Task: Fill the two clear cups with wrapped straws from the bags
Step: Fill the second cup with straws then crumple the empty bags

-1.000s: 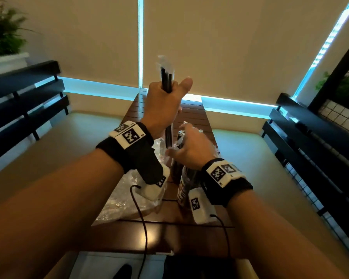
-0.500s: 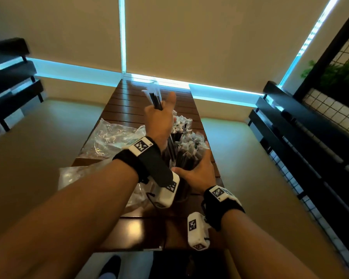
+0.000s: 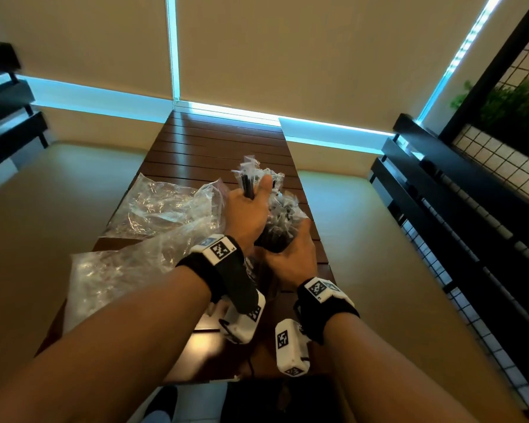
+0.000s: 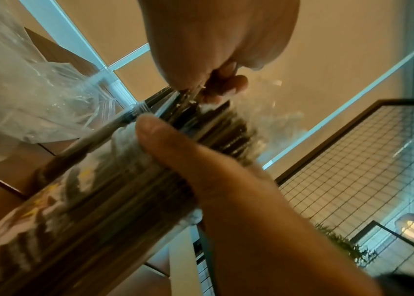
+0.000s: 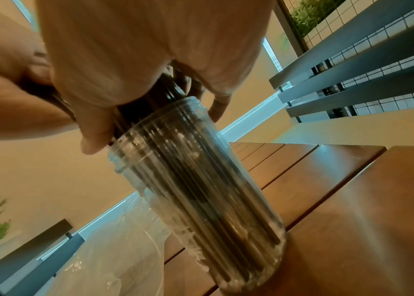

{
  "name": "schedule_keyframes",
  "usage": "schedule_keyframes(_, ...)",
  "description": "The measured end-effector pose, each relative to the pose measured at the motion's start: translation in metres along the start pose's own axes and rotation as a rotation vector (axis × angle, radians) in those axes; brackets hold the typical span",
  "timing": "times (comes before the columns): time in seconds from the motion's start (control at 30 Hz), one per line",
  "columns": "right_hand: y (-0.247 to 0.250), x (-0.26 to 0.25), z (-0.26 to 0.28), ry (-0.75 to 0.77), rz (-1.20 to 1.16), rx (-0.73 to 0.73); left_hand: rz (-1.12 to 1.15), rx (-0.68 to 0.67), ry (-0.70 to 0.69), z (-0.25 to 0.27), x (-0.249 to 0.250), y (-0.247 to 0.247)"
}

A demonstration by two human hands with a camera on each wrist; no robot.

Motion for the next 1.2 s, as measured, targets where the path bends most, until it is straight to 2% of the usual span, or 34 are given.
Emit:
schedule_keyframes(0.07,-0.001,0.000,0.001,-0.005,-0.005,0.001,-0.087,-0.039,-0.084,0.006,-0.003,-0.004)
schedule_keyframes(0.2,0.002,0.003,0.004,0.000,0.015,0.016,-0.379,-0.061,-0.458,0.015,-0.007,-0.008)
schedule_keyframes(0.3,0.005,0.002,0.005,-0.006,0.012,0.008,-0.545,-0.094,-0.534,0.009,-0.006,-0.003)
schedule_keyframes(0.37,0.005,0.001,0.006,-0.023,0.022,0.001,-0.518,-0.105,-0.594,0.006,0.008,0.002)
schedule_keyframes(0.47,0.004,0.002,0.008,-0.034,0.044,0.025,-0.398,-0.147,-0.759,-0.001,0.045,0.004)
schedule_keyframes(0.53,0.004,0.003,0.009,-0.038,0.035,0.039,-0.537,-0.228,-0.876,0.000,0.067,-0.001)
schedule_keyframes(0.6,0.003,0.005,0.008,-0.032,0.028,0.040,-0.807,-0.343,-0.940,0.004,0.075,-0.008)
schedule_keyframes(0.7,0.003,0.007,0.007,-0.026,0.009,0.008,-1.028,-0.482,-0.897,0.014,0.051,-0.009)
schedule_keyframes(0.8,0.003,0.010,0.003,0.030,0.037,-0.014,-1.062,-0.576,-0.747,0.023,0.009,0.002)
schedule_keyframes(0.87,0.003,0.009,0.002,0.077,0.083,0.002,-1.051,-0.616,-0.703,0.026,-0.008,0.007)
schedule_keyframes(1.03,0.004,0.010,0.004,0.033,-0.036,-0.016,-1.116,-0.550,-0.841,0.012,0.010,0.000)
schedule_keyframes(1.2,0.001,0.016,0.002,0.103,-0.016,0.010,-1.138,-0.651,-0.763,0.022,-0.014,-0.002)
Point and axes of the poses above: each hand's wrist, its own z-axis away from the middle knuckle, its own y-axis out of the back of the hand, x = y × z, the point moved 2 cm from there along -z, towards the middle knuckle, and after that the axes turned 12 degrees about x, right-handed, at the moved point
